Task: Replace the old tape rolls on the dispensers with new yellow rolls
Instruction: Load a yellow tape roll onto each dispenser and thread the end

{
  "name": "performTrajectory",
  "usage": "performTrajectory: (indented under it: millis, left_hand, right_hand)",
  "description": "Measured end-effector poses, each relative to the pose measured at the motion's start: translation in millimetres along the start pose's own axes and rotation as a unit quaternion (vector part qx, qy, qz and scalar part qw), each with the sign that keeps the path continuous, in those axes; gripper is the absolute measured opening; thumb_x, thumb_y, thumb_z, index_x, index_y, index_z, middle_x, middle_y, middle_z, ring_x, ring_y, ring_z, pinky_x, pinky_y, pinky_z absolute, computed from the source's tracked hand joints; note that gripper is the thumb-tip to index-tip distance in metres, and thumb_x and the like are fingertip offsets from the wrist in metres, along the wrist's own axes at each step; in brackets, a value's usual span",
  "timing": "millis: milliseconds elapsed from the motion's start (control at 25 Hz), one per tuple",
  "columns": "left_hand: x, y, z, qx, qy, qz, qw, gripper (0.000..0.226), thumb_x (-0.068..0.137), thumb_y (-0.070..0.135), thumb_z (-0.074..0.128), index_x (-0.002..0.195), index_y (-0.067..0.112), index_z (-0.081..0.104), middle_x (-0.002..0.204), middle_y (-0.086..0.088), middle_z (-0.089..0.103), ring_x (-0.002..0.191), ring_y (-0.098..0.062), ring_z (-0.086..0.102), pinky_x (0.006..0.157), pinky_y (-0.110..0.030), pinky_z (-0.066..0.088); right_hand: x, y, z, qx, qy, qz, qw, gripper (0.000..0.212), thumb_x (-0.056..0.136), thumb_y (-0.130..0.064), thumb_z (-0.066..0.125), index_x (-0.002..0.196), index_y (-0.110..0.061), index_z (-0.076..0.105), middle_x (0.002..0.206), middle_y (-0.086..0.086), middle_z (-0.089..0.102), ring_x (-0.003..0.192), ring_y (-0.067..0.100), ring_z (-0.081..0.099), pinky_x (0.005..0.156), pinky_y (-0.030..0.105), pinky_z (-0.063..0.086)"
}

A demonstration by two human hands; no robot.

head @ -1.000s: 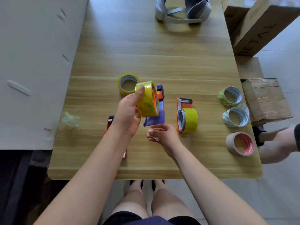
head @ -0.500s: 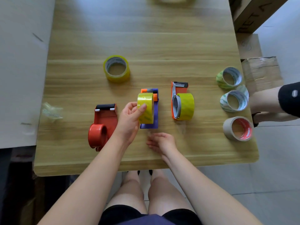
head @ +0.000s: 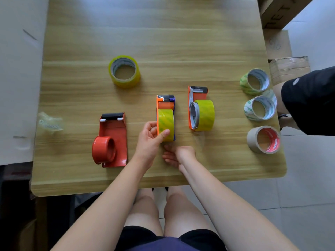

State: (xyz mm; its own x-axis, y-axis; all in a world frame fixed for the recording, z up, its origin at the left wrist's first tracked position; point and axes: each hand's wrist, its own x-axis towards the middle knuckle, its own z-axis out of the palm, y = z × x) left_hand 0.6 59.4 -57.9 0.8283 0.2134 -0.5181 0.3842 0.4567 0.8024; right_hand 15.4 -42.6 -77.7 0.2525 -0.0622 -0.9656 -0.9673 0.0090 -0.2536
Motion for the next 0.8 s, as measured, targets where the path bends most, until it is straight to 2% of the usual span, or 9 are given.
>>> performTrajectory:
  millis: [200, 320, 440, 520, 640, 720, 800]
  left_hand:
    - [-1, -4, 3, 0.018, 0.028, 0.004, 0.999, 0.022, 0.082, -0.004, 0.062, 0.094, 0.011, 0.053, 0.075, 0.008, 0.074, 0.071, -0.002, 0.067, 0.069, -0.017, 0.054]
    - [-1, -3, 4, 0.040, 0.054, -0.002, 0.998, 0.024, 0.079, -0.001, 0.068, 0.093, 0.013, 0.055, 0.081, 0.004, 0.070, 0.072, -0.002, 0.065, 0.070, -0.017, 0.053]
    - [-1, 4, 5, 0.065, 0.074, -0.019, 0.995, 0.033, 0.076, 0.004, 0.072, 0.103, 0.010, 0.054, 0.088, -0.001, 0.066, 0.076, -0.006, 0.062, 0.068, -0.014, 0.052]
    - [-2, 10, 8, 0.099, 0.070, -0.041, 0.992, 0.045, 0.076, 0.008, 0.074, 0.114, 0.009, 0.050, 0.092, -0.002, 0.066, 0.078, -0.009, 0.062, 0.064, -0.013, 0.051]
    - [-2, 22, 10, 0.160, 0.064, -0.066, 0.983, 0.060, 0.076, 0.015, 0.075, 0.125, 0.014, 0.041, 0.091, 0.001, 0.061, 0.079, -0.006, 0.059, 0.061, -0.015, 0.045]
    - [-3, 31, 11, 0.195, 0.076, -0.068, 0.976, 0.063, 0.077, 0.021, 0.074, 0.129, 0.015, 0.037, 0.093, 0.002, 0.056, 0.081, -0.007, 0.056, 0.062, -0.017, 0.041]
    - [-2, 40, 9, 0.218, 0.090, -0.065, 0.970, 0.060, 0.081, 0.026, 0.070, 0.130, 0.012, 0.038, 0.102, -0.004, 0.054, 0.090, -0.014, 0.055, 0.068, -0.019, 0.043]
  right_hand:
    - [3, 2, -3, -0.022, 0.023, 0.001, 0.999, 0.021, 0.081, -0.014, 0.072, 0.068, -0.002, 0.061, 0.045, 0.008, 0.061, 0.029, 0.016, 0.057, 0.031, 0.019, 0.044]
    - [3, 14, -8, -0.056, 0.027, 0.006, 0.998, 0.035, 0.079, -0.029, 0.074, 0.067, 0.000, 0.058, 0.035, 0.005, 0.056, 0.027, 0.015, 0.054, 0.030, 0.016, 0.040]
    - [-2, 33, -19, -0.069, 0.013, 0.048, 0.996, 0.040, 0.082, -0.033, 0.070, 0.065, 0.000, 0.056, 0.033, 0.005, 0.055, 0.025, 0.013, 0.052, 0.029, 0.015, 0.039]
    - [-5, 42, -25, -0.121, 0.002, 0.052, 0.991, 0.036, 0.085, -0.028, 0.069, 0.066, 0.000, 0.056, 0.035, 0.005, 0.056, 0.026, 0.012, 0.053, 0.030, 0.017, 0.040]
    - [-4, 37, -29, -0.257, 0.016, 0.009, 0.966, 0.028, 0.086, -0.019, 0.065, 0.067, -0.002, 0.053, 0.050, 0.009, 0.058, 0.028, 0.015, 0.053, 0.034, 0.020, 0.043]
    - [-7, 22, -29, -0.326, 0.024, -0.040, 0.944, 0.020, 0.083, -0.015, 0.060, 0.071, -0.004, 0.049, 0.057, 0.012, 0.059, 0.034, 0.020, 0.053, 0.039, 0.023, 0.044]
    - [-16, 2, -29, -0.383, 0.014, -0.083, 0.920, 0.016, 0.080, -0.018, 0.057, 0.073, -0.007, 0.048, 0.061, 0.012, 0.059, 0.039, 0.022, 0.050, 0.044, 0.024, 0.042]
